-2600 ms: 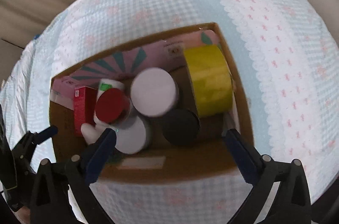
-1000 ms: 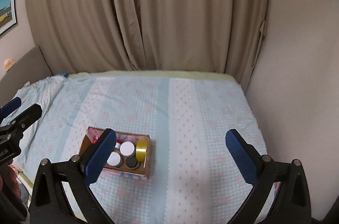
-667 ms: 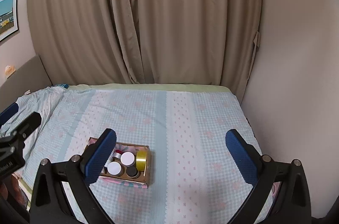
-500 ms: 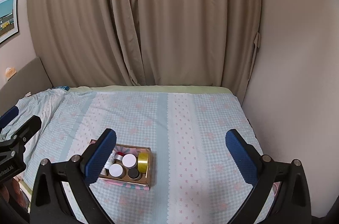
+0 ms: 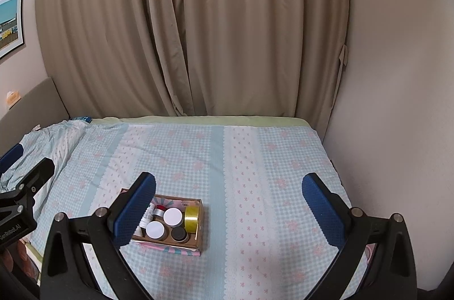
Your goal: Organize rigid objects
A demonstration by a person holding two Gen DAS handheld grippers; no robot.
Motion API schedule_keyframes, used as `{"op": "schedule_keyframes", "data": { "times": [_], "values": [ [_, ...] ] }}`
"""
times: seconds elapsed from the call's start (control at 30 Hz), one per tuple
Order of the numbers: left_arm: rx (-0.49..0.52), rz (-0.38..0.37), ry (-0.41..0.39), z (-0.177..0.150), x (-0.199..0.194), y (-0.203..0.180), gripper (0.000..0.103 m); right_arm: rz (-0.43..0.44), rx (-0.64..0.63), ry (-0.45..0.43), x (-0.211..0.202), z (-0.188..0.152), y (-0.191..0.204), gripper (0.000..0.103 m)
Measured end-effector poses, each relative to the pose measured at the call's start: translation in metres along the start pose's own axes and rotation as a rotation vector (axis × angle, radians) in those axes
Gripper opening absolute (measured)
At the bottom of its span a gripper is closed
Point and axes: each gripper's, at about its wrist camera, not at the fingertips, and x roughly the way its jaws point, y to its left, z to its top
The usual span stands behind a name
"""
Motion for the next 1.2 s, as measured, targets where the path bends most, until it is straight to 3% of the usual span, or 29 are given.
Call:
{"op": "schedule_keyframes", "data": {
  "times": [1.2],
  "values": [
    [0.001,0.017,0.013,0.004,0.015,-0.009,0.103,-0.016,0.020,-0.001,0.008,0.005,0.002,0.103]
  ]
}}
